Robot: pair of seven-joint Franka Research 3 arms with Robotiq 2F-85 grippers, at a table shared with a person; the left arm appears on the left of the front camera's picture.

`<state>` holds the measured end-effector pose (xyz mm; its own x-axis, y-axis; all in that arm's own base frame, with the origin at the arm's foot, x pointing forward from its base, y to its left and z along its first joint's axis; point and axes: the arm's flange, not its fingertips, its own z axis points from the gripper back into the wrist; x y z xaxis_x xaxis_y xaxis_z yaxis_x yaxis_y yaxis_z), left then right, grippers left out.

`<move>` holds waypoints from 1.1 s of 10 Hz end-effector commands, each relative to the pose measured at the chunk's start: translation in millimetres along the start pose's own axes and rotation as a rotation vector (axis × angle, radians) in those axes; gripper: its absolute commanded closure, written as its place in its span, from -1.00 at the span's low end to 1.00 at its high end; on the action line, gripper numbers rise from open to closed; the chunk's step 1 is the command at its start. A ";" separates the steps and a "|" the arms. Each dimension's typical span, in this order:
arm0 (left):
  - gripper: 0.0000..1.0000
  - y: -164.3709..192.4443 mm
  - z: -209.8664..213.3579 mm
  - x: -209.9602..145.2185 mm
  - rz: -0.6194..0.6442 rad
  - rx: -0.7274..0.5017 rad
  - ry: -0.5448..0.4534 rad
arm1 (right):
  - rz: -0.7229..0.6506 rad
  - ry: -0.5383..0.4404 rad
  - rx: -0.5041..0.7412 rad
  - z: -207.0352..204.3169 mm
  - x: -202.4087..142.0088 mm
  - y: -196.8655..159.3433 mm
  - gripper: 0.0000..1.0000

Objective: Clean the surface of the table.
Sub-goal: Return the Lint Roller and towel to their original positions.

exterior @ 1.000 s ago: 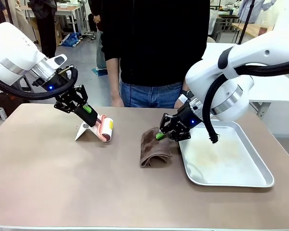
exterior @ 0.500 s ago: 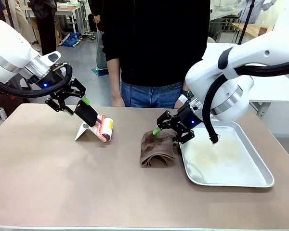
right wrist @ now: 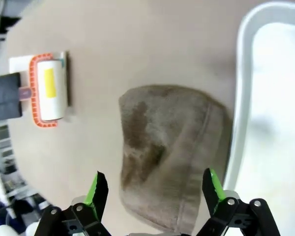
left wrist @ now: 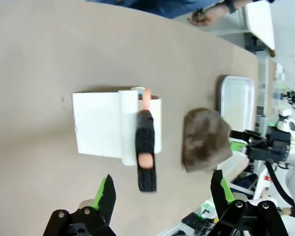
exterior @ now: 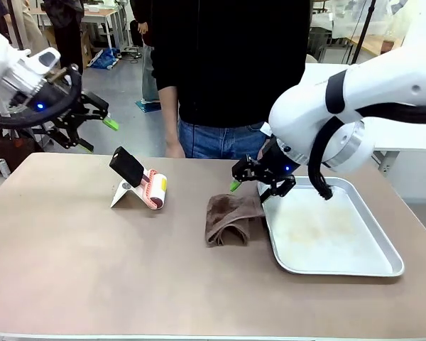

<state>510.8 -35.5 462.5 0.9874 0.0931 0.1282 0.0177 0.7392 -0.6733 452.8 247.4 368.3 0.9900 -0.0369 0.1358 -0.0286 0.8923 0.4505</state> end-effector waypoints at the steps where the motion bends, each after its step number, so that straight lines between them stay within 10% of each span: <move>1: -1.00 1.1 26.0 -38.7 -0.019 -0.072 -0.022 | 0.015 -0.075 -0.174 14.9 -0.2 20.3 -1.00; 4: -1.00 -0.9 60.5 -80.0 -0.082 -0.128 -0.007 | 0.013 -0.136 -0.193 40.7 -9.9 19.4 -1.00; 11: -1.00 76.7 119.4 -168.5 -0.192 -0.401 0.155 | -0.030 0.050 0.331 148.8 -80.8 -92.5 -1.00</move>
<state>332.5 64.8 483.1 0.9808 -0.1191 0.1545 0.1931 0.4818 -0.8548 373.2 138.6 446.9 0.9955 -0.0493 0.0806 -0.0161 0.7523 0.6586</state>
